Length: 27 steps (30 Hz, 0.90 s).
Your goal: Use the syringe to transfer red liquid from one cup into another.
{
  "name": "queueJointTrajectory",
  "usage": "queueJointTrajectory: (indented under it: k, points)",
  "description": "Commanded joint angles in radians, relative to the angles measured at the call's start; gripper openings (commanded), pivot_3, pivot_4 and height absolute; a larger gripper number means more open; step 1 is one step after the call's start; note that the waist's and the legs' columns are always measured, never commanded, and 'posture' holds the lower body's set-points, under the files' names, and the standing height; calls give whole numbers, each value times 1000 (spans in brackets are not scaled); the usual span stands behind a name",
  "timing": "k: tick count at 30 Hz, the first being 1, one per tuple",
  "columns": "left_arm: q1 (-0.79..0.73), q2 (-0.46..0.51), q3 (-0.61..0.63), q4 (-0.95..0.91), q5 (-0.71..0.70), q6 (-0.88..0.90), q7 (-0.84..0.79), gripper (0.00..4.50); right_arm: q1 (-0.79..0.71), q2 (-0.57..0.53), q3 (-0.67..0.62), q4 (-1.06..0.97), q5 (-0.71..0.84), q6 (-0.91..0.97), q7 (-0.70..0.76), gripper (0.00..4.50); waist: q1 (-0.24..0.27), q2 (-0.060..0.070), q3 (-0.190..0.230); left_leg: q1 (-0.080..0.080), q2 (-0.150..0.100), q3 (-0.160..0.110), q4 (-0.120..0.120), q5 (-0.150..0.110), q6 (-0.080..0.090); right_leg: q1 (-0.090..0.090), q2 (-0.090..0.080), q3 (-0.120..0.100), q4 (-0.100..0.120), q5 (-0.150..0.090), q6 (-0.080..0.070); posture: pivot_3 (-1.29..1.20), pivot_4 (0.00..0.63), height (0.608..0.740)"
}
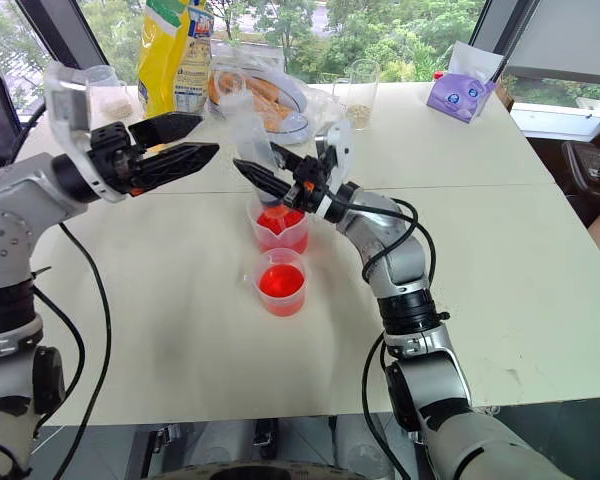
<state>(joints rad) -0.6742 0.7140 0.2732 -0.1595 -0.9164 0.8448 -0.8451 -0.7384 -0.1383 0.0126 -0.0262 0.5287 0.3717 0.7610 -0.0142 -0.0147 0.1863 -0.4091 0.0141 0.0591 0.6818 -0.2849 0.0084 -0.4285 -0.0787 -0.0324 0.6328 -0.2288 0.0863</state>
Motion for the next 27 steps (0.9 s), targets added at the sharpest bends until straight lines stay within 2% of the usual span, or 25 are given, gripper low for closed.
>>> queueJointTrajectory:
  k: [1, 6, 8, 16, 22, 27]
  points:
    - [-13, 26, 49, -31, -44, 9, -5, 4390, -35, -21, -59, -158, 144, 106, -25, 1438, 0, 0, 0, 0, 0, 0, 0, 0, 0, 0, 0, 0, 0, 0, 0, 0, 150, 740]
    - [-21, 43, 45, -34, -70, 21, -15, 4390, 12, -85, -85, -305, 313, 257, -28, 1438, 1, 0, 0, 0, 0, 0, 0, 0, 0, 0, -1, 0, 0, 0, 0, 0, 150, 740]
    - [-32, 42, 42, -34, -83, 28, -18, 4390, 54, -110, -70, -336, 335, 284, -14, 1438, 0, 0, 0, 0, 0, 0, 0, 0, 0, 0, -1, 0, 0, 0, 0, 0, 150, 740]
    - [-68, 51, 48, -76, -209, 109, -31, 4390, 205, -152, 28, -323, 240, 215, 66, 1438, -2, 0, 0, 0, 0, 0, 0, 0, 0, 0, 0, 0, -1, 0, 0, 0, 150, 740]
    - [-66, 70, 48, -120, -322, 176, -22, 4390, 226, -160, 50, -301, 197, 171, 87, 1438, 0, 0, 0, 0, 0, 0, 0, 0, 0, 0, 1, 0, -1, 0, 0, 0, 150, 740]
    - [-78, 52, 10, -131, -342, 183, 5, 4390, 225, -158, 56, -290, 180, 153, 90, 1438, 1, 0, 0, 0, 0, 0, 0, 0, 0, 0, 1, 0, -1, 0, 0, 0, 150, 740]
